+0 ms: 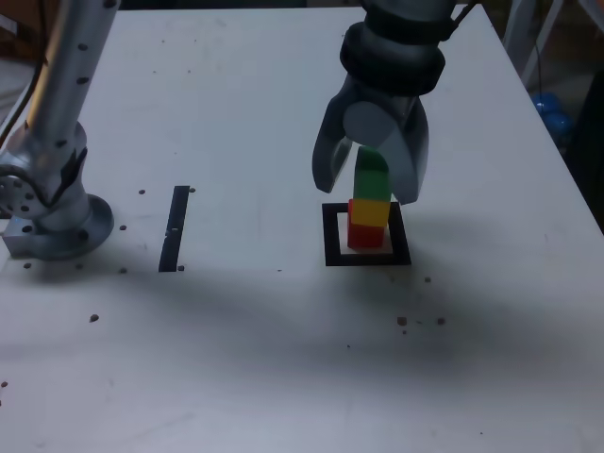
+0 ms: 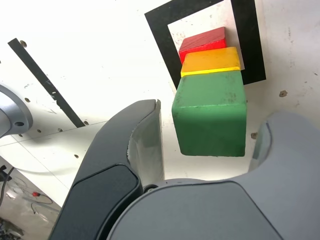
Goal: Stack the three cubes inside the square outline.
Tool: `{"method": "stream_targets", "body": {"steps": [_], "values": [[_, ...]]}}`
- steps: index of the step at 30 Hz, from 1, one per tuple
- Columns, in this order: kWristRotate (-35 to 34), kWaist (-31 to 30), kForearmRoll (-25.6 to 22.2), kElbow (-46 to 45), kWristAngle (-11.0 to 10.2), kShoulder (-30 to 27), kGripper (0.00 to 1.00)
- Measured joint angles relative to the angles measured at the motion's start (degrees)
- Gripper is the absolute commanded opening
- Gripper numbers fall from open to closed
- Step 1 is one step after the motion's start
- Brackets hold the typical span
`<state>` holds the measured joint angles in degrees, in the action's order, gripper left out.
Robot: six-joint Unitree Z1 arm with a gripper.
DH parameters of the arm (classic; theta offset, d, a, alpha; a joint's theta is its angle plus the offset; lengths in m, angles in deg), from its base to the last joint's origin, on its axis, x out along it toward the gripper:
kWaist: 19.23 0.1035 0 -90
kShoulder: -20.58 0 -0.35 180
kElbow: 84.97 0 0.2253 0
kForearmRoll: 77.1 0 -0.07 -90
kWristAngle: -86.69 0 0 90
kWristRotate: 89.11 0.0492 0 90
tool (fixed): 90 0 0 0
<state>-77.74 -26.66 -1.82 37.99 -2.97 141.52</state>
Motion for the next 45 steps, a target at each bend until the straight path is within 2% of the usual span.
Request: {"method": "stream_targets", "body": {"steps": [5, 9, 16, 21, 30, 45], "values": [[-0.86, 0.0, 0.01, -0.8, -1.09, -1.31, 1.0], [-2.85, 0.01, 0.02, -3.64, -3.09, -5.75, 1.0], [-6.16, 0.03, 1.59, -12.73, -4.58, -13.22, 0.99], [-8.09, 0.03, 4.09, -21.92, -4.72, -19.4, 0.99], [-11.22, 0.03, 12.12, -39.13, -4.09, -27.63, 0.99], [-12.19, 2.01, 23.05, -57.01, -1.92, -31.74, 0.99]]}}
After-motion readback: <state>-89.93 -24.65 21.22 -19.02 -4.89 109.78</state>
